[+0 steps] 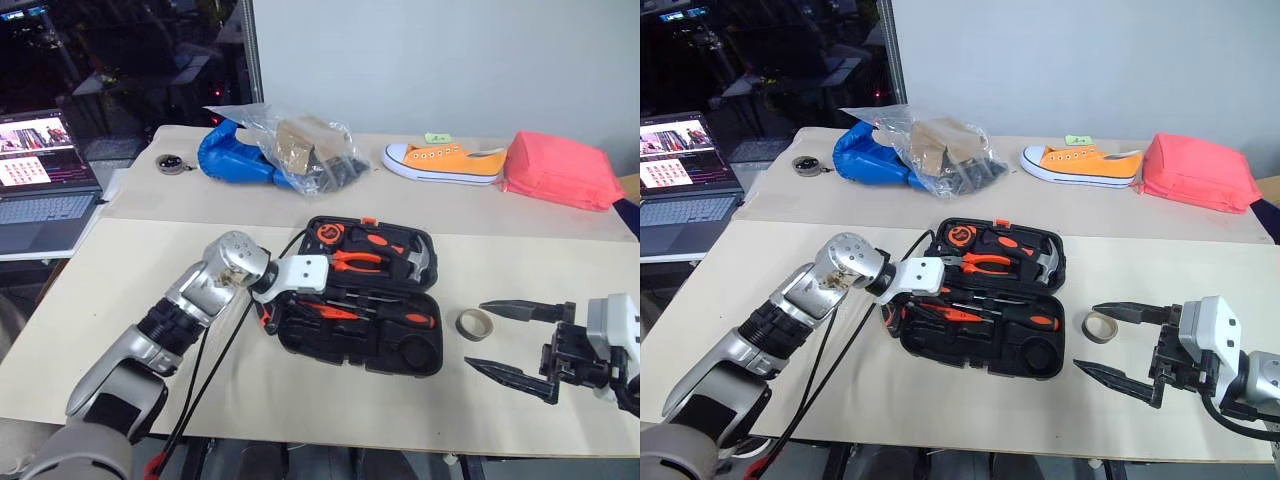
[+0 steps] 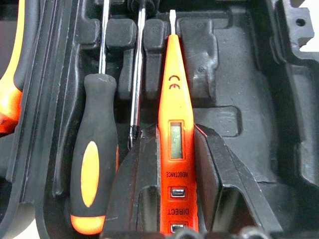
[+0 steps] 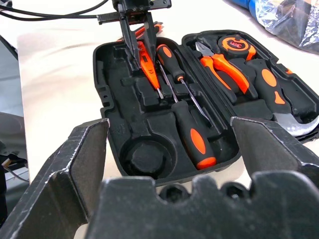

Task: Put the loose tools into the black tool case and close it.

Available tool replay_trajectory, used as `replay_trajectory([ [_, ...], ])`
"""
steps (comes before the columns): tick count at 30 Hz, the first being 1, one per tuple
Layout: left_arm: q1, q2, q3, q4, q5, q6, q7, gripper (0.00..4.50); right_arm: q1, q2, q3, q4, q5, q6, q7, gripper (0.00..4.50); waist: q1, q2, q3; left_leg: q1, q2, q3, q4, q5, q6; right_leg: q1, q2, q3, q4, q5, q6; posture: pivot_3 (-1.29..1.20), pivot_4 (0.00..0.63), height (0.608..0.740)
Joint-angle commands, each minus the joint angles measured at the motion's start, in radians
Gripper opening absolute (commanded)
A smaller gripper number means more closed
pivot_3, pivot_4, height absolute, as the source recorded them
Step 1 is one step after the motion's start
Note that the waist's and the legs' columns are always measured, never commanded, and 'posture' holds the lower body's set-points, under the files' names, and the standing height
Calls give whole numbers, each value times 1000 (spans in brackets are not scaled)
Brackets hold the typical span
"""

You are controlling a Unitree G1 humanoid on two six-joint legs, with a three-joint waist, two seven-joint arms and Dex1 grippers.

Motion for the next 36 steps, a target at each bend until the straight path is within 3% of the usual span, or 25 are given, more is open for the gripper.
replay_trajectory([
  [1,-17,-6,-4,-5,9,5,-20,792,-7,-13,-30,-24,13,5,-4,4500,0,0,0,0,0,0,0,0,0,0,0,0,0,0,0,0,150,740],
  [2,-15,-7,-2,-5,11,3,-20,792,-6,-13,-30,-26,13,6,-5,4500,0,0,0,0,0,0,0,0,0,0,0,0,0,0,0,0,150,740],
  [8,6,11,78,-58,-24,13,5,2845,2,-12,-36,-32,16,8,-4,4500,0,0,0,0,0,0,1,0,0,0,0,0,1,0,0,0,150,740],
  [13,94,34,242,-219,-160,138,58,2845,-4,-13,-33,-21,12,4,-1,4500,-5,2,0,0,1,-1,1,0,0,0,0,0,1,0,-1,0,150,740],
  [16,181,11,344,-286,-239,236,142,2149,-15,-10,-18,-16,8,2,-7,4500,-2,2,-1,0,1,-1,2,0,0,0,0,0,2,1,-1,0,150,740],
  [21,363,-103,405,-346,-263,187,327,133,-37,-8,1,-12,8,7,-15,4500,1,4,-1,1,1,-1,3,0,0,2,-1,0,2,1,-1,0,150,740],
  [27,449,-154,332,-276,-183,63,427,22,-47,-8,0,-11,10,15,-20,4500,4,4,-1,1,0,-2,4,0,0,2,0,-1,2,3,-3,0,150,740],
  [36,483,-169,231,-5,-36,-210,506,22,-38,-15,-29,-23,15,30,-18,4500,0,8,-6,6,0,-1,4,0,0,8,0,1,2,3,-3,0,150,740],
])
